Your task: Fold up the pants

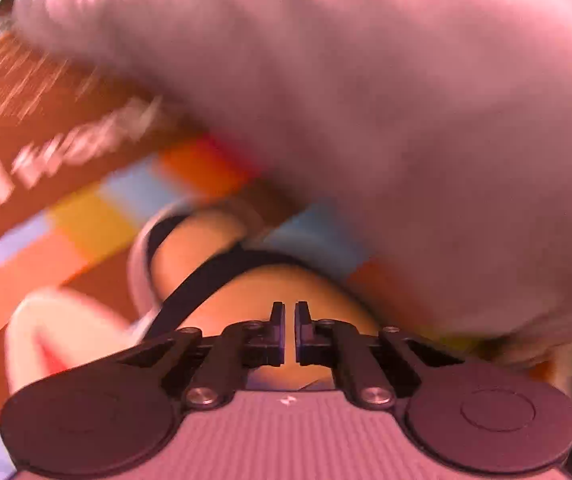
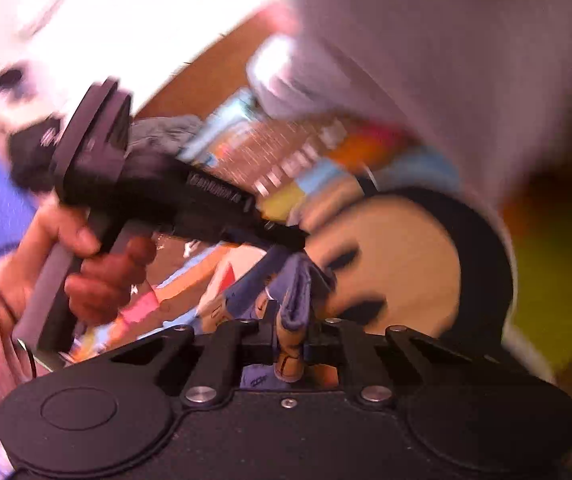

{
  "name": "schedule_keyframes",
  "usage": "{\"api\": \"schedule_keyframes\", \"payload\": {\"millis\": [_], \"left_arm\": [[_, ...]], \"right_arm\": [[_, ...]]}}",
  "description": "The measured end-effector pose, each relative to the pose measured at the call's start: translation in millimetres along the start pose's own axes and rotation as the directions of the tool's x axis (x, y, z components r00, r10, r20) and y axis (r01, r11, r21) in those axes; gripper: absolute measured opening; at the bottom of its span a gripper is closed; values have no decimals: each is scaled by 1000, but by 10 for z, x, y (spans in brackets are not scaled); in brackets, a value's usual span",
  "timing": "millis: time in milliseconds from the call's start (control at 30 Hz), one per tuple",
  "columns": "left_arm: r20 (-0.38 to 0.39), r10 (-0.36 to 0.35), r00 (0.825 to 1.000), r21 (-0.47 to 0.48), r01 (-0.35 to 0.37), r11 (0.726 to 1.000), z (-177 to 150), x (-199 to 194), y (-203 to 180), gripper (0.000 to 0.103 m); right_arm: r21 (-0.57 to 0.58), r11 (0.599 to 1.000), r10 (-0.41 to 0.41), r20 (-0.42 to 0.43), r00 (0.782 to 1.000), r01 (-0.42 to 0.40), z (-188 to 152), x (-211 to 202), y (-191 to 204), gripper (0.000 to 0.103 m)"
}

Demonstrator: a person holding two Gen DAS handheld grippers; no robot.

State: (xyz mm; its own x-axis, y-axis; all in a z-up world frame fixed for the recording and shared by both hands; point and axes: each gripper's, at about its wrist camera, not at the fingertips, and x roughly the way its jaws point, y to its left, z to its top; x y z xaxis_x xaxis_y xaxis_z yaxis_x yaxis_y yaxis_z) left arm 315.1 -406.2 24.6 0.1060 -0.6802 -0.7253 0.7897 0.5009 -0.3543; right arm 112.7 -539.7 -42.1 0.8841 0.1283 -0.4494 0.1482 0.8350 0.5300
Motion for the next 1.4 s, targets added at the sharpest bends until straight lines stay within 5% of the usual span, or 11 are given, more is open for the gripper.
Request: {"api": "schedule_keyframes", "payload": {"millis": [67, 167, 267, 333, 500, 567, 667, 700, 767, 1067, 1400], "left_arm": [[58, -23, 998, -60, 26, 998, -53, -131, 31, 11], [-32, 129, 991, -101, -131, 986, -117, -13, 118, 26], [-84, 189, 978, -139, -200, 970, -148, 100, 258, 36], [-113, 182, 977, -188, -201, 961, -118, 193, 320, 58], [-165, 169, 972, -147, -194, 970, -9, 429, 249, 73], [-256, 198, 946, -100, -230, 968, 8, 614, 212, 72], [-418, 299, 858, 13, -324, 946, -18, 923, 140, 47], [-410, 328, 851, 52, -337, 940, -23, 947, 78, 39], [-393, 324, 860, 96, -312, 945, -18, 913, -24, 17], [-73, 156, 985, 18, -155, 988, -475, -165, 45, 13], [-49, 110, 993, -178, -117, 977, -1554, -766, 506, 17]], "right_arm": [[-160, 987, 19, 61, 998, -9, -23, -107, 219, 10], [-292, 955, 51, -1, 999, -49, -107, -93, 430, 25], [-208, 975, 53, -91, 994, -71, -125, -26, 379, 43], [-143, 986, 69, -118, 991, -85, -98, -36, 287, 62], [42, 999, 25, -145, 989, -20, -64, -78, -62, 66], [149, 989, 24, -161, 987, 0, -47, -79, -264, 66], [243, 970, 34, -179, 983, 10, -39, 29, -458, 66], [249, 968, 34, -186, 982, 13, -38, 56, -466, 66], [226, 974, 40, -194, 980, 5, -38, 102, -400, 66], [192, 980, 105, -241, 965, -58, -60, 143, -297, 66], [281, 949, 206, -217, 954, -141, -58, 80, -300, 67]]}}
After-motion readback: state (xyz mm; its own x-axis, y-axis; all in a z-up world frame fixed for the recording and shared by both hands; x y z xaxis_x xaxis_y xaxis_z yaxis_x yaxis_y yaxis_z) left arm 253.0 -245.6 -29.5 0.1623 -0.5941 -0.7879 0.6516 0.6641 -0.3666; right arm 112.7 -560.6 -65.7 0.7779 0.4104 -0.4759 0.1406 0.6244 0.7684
